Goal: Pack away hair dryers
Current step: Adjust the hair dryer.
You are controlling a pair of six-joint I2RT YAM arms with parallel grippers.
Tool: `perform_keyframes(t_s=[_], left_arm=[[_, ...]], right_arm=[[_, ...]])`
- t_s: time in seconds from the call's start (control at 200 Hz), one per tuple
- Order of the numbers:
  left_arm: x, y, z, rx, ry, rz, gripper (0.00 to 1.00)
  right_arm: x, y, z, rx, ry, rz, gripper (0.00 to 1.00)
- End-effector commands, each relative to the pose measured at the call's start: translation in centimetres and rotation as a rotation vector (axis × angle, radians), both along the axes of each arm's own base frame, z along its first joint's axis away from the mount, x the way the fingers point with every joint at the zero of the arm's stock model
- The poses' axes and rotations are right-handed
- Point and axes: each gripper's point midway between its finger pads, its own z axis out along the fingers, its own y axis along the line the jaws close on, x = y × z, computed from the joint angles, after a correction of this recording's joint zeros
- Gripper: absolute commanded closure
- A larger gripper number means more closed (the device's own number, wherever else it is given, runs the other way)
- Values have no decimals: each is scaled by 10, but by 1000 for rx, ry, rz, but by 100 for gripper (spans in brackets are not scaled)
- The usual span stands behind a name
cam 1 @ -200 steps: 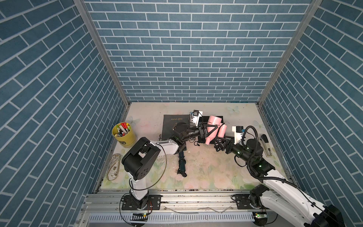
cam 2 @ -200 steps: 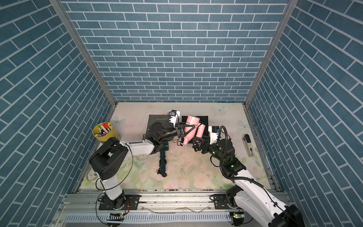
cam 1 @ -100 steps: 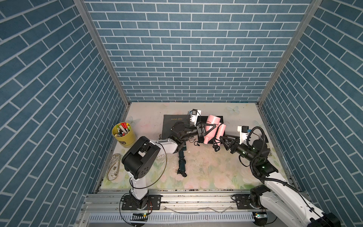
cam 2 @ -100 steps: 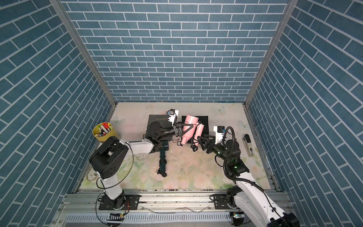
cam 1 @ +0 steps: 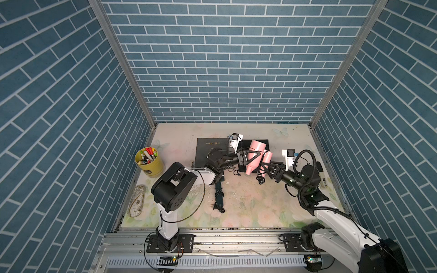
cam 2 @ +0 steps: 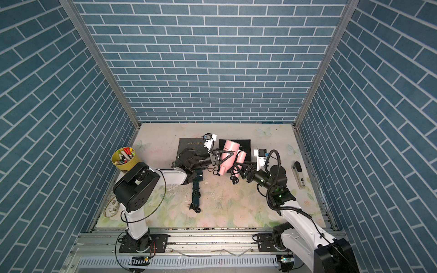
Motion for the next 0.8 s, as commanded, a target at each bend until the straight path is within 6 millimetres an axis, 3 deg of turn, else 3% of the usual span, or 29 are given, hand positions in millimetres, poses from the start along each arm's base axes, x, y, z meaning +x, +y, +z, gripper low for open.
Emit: perform_keyframes(t_s=[0.0, 0.215, 0.52, 0.795], left_arm=[[-5, 2, 37, -89, -106, -9, 97], [-5, 1, 42, -95, -114, -11, 97], [-7, -8, 37, -84, -108, -29, 94], [-5, -9, 28, -19, -118, 2, 59]], right_arm=[[-2, 6, 19, 47, -41, 47, 51], [0, 8, 17, 58, -29, 61, 60], [-3, 11, 25, 69, -42, 88, 65], [-9, 12, 26, 78, -48, 111, 81]])
